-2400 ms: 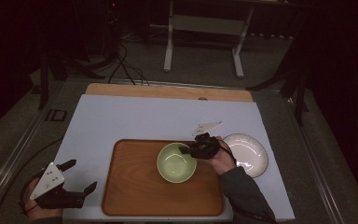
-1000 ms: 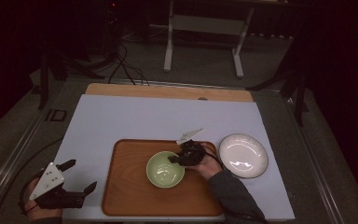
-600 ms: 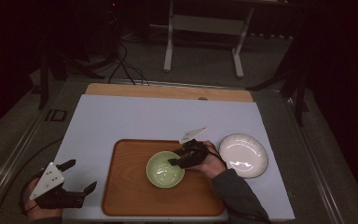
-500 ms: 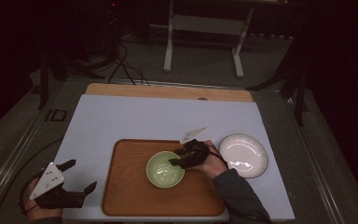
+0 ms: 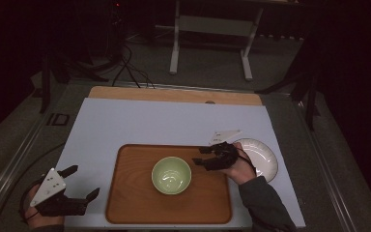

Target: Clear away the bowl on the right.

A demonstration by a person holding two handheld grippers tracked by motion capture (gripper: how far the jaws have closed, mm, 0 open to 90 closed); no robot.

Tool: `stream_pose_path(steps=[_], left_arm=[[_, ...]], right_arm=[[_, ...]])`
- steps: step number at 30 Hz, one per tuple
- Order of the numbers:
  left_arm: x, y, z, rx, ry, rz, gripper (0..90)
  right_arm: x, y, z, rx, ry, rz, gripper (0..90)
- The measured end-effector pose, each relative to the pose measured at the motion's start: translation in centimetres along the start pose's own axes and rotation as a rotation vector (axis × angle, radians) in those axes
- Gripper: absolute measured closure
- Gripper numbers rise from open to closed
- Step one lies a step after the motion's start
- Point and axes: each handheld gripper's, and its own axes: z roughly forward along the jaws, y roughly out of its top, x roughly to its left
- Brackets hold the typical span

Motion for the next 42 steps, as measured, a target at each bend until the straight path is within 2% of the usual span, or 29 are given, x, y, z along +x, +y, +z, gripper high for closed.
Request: stream_pose_path(steps=[7, 12, 21, 27, 35, 42], left_arm=[[0.0, 0.0, 0.0, 0.005, 0.000, -0.002, 1.1], [0.1, 0.0, 0.0, 0.005, 0.000, -0.005, 1.1], [0.1, -0.1, 0.0, 0.007, 0.000, -0.009, 1.1], [0.2, -0.1, 0.0, 0.004, 0.003, -0.016, 1.1], [0.2, -0.1, 0.0, 0.004, -0.002, -0.026, 1.1], [0.3, -0.2, 0.0, 0.012, 0.006, -0.031, 1.0]], right_arm=[[-0.8, -1.3, -2.1, -0.031, -0.048, 0.009, 46.1], [-1.4, -3.0, -3.6, -0.046, -0.084, 0.024, 45.8], [-2.2, -5.8, -5.9, -0.089, -0.106, 0.059, 45.7], [-2.7, -7.8, -7.2, -0.114, -0.121, 0.104, 44.9], [-2.8, -9.9, -8.9, -0.134, -0.137, 0.132, 39.7], [-2.8, -10.5, -9.7, -0.161, -0.168, 0.122, 31.9]])
